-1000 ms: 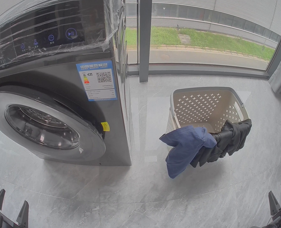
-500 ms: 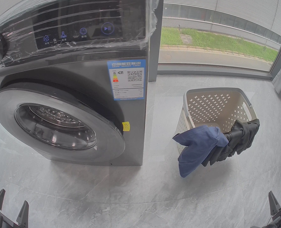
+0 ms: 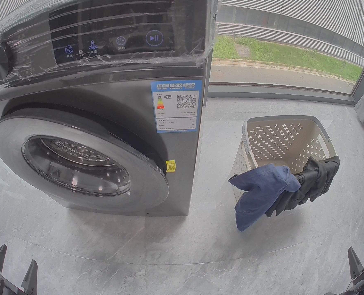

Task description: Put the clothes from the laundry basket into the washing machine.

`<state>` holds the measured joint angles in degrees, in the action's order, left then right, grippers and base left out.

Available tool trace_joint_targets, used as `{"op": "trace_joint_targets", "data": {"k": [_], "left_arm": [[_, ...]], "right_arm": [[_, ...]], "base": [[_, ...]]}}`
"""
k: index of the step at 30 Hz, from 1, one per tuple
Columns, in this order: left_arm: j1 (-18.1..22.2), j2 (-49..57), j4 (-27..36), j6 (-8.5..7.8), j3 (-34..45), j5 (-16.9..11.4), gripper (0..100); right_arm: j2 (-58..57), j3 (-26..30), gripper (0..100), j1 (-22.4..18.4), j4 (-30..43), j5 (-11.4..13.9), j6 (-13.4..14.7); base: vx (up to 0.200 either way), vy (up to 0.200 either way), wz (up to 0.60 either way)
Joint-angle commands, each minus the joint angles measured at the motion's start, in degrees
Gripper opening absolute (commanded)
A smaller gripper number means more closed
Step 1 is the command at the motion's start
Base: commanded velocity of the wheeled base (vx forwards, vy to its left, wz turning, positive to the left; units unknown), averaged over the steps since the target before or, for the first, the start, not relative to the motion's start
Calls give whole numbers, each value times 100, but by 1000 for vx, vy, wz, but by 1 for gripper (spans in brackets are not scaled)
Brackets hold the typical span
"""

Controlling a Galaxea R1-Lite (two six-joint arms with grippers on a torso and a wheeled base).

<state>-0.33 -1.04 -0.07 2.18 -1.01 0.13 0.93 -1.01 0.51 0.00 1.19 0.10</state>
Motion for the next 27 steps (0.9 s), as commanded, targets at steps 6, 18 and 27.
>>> {"op": "trace_joint_targets", "data": {"k": [6,18,27], "left_arm": [[-2,104,-1,2,101,4,100],[-2,104,-1,2,101,4,100],[-2,104,-1,2,101,4,100]], "right_arm": [[-93,101,100,2,0,4,-1],[-93,101,100,2,0,12,-1],[-93,101,100,2,0,4,-1]], "base": [[0,200,0],[0,200,0],[0,200,0]]}}
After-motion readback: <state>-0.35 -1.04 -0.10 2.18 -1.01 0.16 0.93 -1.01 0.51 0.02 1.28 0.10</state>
